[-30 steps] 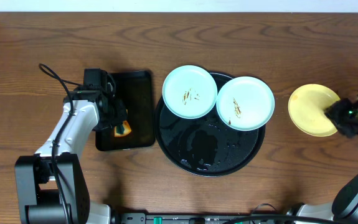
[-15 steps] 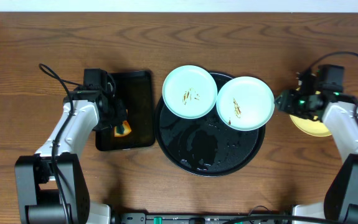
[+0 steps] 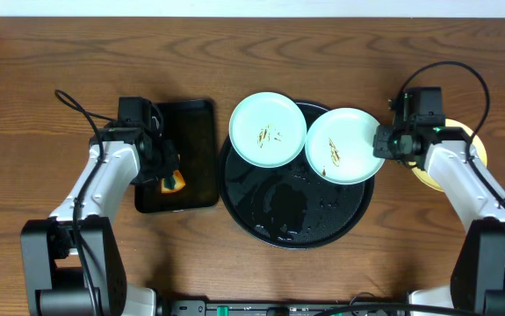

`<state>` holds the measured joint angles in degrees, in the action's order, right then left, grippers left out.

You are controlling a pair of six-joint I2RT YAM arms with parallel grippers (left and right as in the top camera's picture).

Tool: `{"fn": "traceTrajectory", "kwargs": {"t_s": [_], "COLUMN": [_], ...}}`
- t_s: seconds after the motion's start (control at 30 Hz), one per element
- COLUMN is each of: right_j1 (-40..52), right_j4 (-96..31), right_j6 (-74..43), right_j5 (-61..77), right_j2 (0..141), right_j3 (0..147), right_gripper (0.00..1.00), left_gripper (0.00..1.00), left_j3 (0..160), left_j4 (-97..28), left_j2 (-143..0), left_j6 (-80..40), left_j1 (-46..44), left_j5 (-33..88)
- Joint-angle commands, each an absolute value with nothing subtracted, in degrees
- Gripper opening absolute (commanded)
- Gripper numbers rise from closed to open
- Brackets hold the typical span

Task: Clean dirty plates on tray and stack at the side
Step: 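Grip the right light-blue plate rim with the right gripper, then scrub the light-blue plate with the sponge in the left gripper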

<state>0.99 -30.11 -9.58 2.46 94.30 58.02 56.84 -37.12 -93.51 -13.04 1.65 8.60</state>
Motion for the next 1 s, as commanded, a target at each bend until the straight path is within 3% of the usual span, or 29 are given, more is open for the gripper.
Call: {"fn": "traceTrajectory", "kwargs": {"t_s": [0.0,0.3,0.97], "right_j1": [1.6,1.6,5.3], "right_j4": [-30.2,-33.5,-47.6], "right_j6": [-12.2,-13.3,-15.2], "right_j5": [0.2,0.8,7.9], "right_j2": [97.1,98.0,97.7], "right_j3": [58.7,58.7,58.7], "right_gripper": [0.33,0.01,0.01], "left_gripper": [0.09,0.09,0.07], "left_j3": [56.5,56.5,56.5], "left_j4": [-37.3,-37.3,-38.0], "left_j2": [-93.2,-93.2,-92.7], "left_j6": [-12.3,-12.3,-12.3], "left_j1": [1.5,1.5,1.5], "left_j5": [8.1,8.1,10.1]}}
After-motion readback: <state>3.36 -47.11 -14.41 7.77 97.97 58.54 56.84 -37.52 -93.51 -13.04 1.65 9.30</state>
